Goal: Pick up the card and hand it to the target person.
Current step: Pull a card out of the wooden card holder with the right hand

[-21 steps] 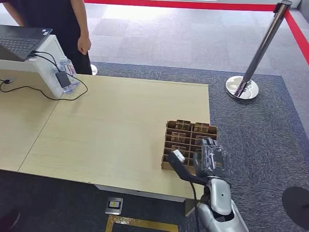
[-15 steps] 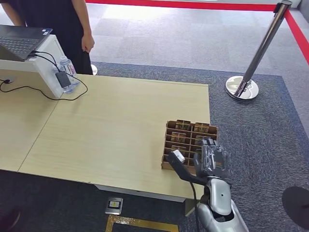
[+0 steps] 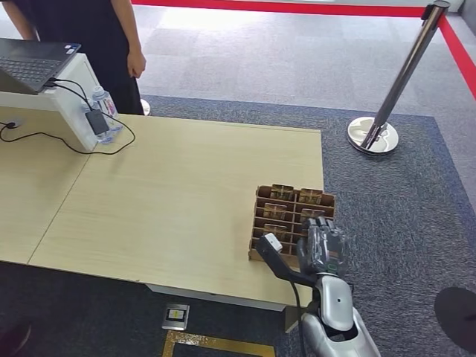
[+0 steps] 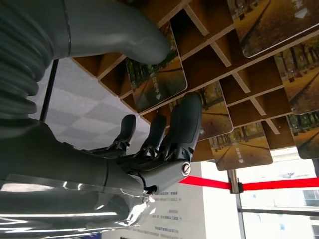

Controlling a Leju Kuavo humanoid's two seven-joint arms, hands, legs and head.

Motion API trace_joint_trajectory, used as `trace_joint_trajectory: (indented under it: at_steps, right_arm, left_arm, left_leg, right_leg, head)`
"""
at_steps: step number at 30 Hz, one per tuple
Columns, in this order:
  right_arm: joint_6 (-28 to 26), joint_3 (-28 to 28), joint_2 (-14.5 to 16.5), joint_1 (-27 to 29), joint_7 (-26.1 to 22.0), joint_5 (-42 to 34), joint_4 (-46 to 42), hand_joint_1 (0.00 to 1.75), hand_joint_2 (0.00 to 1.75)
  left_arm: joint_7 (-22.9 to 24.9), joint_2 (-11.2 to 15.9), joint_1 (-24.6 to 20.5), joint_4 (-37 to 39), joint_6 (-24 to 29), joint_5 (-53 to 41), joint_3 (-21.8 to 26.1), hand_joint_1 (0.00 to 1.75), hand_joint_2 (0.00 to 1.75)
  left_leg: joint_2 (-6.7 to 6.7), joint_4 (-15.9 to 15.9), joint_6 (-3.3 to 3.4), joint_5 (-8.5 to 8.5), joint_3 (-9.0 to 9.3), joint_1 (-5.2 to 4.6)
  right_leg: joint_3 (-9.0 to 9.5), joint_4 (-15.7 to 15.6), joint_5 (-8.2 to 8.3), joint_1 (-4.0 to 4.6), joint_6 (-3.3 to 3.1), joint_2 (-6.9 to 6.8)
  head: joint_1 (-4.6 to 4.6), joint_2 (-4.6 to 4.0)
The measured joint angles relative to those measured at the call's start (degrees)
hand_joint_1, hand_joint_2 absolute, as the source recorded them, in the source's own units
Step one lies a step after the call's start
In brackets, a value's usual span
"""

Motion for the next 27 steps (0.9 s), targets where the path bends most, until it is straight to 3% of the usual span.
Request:
trace_joint_trajectory:
  at_steps: [8, 16, 27]
  right_arm:
    - [0.48, -0.06, 0.14, -0.63, 0.32, 0.27, 1.33, 0.86, 1.75]
    - [0.32, -0.19, 0.24, -1.63, 0.46, 0.55, 2.28, 1.23, 1.75]
    - [-0.15, -0.23, 0.53, -1.62, 0.74, 0.96, 2.36, 1.28, 1.75]
  left_arm:
    - [0.0, 0.0, -0.01, 0.01, -0.02, -0.26, -0.03, 0.0, 1.75]
    - [0.0, 0.0, -0.01, 0.01, -0.02, -0.22, -0.03, 0.0, 1.75]
    - [0.0, 0.0, -0.03, -0.01, -0.01, -0.14, -0.03, 0.0, 1.75]
  left_leg:
    - [0.0, 0.0, 0.0, 0.0, 0.0, 0.0]
    - [0.0, 0.0, 0.0, 0.0, 0.02, 0.0]
    - [0.0, 0.0, -0.01, 0.01, 0.03, 0.0]
  right_leg:
    - [0.0, 0.0, 0.0, 0.0, 0.0, 0.0]
    - [0.01, 0.0, 0.0, 0.0, 0.0, 0.0]
    - [0.01, 0.0, 0.0, 0.0, 0.0, 0.0]
  head:
    - [0.0, 0.0]
    - [0.0, 0.0]
    - [0.0, 0.0]
